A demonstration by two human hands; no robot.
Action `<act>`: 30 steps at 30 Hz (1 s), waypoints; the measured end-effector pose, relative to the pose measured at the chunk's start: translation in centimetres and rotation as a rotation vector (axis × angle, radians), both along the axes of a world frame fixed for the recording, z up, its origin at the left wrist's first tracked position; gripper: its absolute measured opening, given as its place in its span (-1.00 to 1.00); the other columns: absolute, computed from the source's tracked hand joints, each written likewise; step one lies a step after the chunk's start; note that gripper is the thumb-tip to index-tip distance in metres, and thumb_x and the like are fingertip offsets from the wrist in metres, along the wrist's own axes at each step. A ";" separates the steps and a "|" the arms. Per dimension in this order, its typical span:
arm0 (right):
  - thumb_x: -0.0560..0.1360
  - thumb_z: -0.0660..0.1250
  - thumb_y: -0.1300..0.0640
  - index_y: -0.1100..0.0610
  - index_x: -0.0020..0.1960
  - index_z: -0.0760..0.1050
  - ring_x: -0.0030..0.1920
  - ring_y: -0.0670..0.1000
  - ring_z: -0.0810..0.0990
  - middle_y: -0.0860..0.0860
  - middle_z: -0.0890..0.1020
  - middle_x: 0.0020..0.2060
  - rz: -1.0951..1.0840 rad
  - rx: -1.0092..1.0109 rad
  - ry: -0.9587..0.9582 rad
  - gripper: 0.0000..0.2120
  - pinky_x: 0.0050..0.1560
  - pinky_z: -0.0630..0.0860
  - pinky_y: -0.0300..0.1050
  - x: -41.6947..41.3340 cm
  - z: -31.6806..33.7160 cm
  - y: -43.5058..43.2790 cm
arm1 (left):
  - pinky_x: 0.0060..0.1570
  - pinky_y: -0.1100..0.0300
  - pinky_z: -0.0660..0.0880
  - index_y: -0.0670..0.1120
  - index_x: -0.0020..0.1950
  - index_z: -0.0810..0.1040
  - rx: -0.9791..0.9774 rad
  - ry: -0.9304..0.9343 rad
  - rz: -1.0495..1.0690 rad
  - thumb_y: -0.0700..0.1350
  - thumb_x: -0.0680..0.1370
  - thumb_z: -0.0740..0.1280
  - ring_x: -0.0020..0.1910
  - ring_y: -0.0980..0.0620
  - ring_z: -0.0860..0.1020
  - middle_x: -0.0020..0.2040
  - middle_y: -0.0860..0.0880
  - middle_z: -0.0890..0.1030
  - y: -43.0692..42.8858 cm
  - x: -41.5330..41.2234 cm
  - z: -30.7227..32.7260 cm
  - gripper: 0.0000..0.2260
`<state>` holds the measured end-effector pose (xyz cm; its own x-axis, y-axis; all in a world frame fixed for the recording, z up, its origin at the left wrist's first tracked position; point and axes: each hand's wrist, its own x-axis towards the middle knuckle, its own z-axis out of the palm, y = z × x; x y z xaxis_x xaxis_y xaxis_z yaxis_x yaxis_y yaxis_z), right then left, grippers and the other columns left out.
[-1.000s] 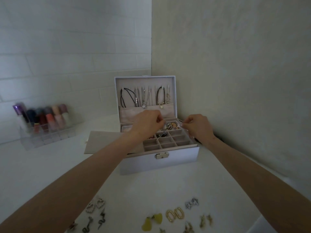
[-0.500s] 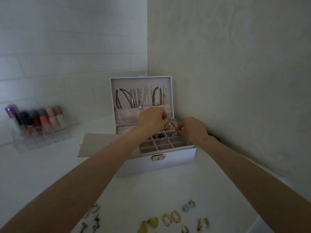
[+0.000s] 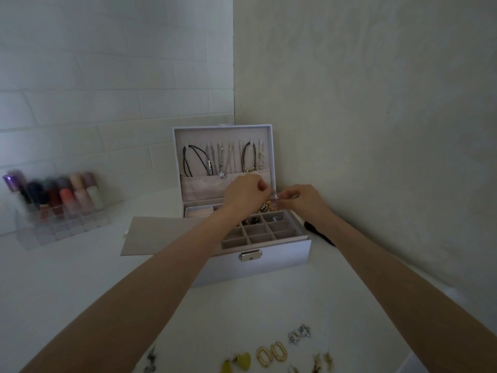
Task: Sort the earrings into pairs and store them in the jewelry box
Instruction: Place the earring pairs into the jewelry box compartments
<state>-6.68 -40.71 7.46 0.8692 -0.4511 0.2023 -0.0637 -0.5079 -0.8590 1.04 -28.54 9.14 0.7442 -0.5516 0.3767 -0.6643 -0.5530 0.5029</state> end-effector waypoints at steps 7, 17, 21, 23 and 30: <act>0.39 0.45 0.08 0.07 -0.10 0.64 -0.09 -0.02 0.55 -0.01 0.64 -0.10 -0.092 -0.552 0.161 -0.89 -0.16 0.36 -0.20 0.5 -0.5 -0.1 | -0.13 0.16 0.43 -0.12 -0.05 0.61 0.197 0.104 -0.008 -0.02 0.53 0.31 -0.13 0.00 0.53 -0.10 -0.07 0.62 0.1 0.8 -0.9 -0.82; 0.50 0.30 0.01 -0.03 0.08 0.61 0.04 0.09 0.57 0.03 0.63 0.03 0.013 -0.911 0.322 -0.80 -0.04 0.45 -0.10 0.5 -0.9 0.3 | 0.00 0.14 0.43 -0.01 0.11 0.62 0.357 0.022 -0.162 -0.17 0.56 0.25 0.08 -0.05 0.52 0.15 -0.07 0.58 0.8 0.8 -1.6 -0.79; 0.48 0.27 0.21 -0.02 0.01 0.65 0.03 0.07 0.56 0.00 0.61 0.01 -0.082 -0.758 0.189 -0.76 -0.04 0.39 -0.17 -0.3 -0.4 0.3 | -0.13 0.18 0.38 -0.02 0.12 0.61 0.353 -0.048 -0.164 -0.22 0.54 0.22 -0.07 0.00 0.49 0.10 -0.11 0.55 0.8 0.4 -1.9 -0.75; 0.48 0.23 0.26 0.03 -0.02 0.66 0.01 0.08 0.54 0.03 0.55 0.01 -0.103 -0.771 0.181 -0.74 -0.06 0.35 -0.18 -0.6 -0.3 0.2 | -0.10 0.16 0.38 -0.01 0.12 0.60 0.342 -0.062 -0.153 -0.22 0.53 0.22 -0.01 -0.06 0.50 0.13 -0.11 0.48 0.8 0.4 -2.1 -0.75; 0.47 0.27 0.29 0.06 -0.05 0.64 -0.12 0.03 0.49 0.04 0.47 0.01 -0.098 -0.808 0.166 -0.78 -0.18 0.28 -0.20 -1.1 -0.7 0.5 | -0.03 0.13 0.37 0.00 0.20 0.53 0.391 -0.070 -0.180 -0.25 0.54 0.19 0.07 -0.12 0.48 0.16 -0.14 0.37 1.4 -0.1 -2.3 -0.70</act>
<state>-7.78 -40.26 6.80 0.8803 -0.2973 0.3696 -0.2337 -0.9499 -0.2075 0.90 -27.17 6.85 0.6035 -0.7812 0.1595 -0.7924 -0.5654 0.2289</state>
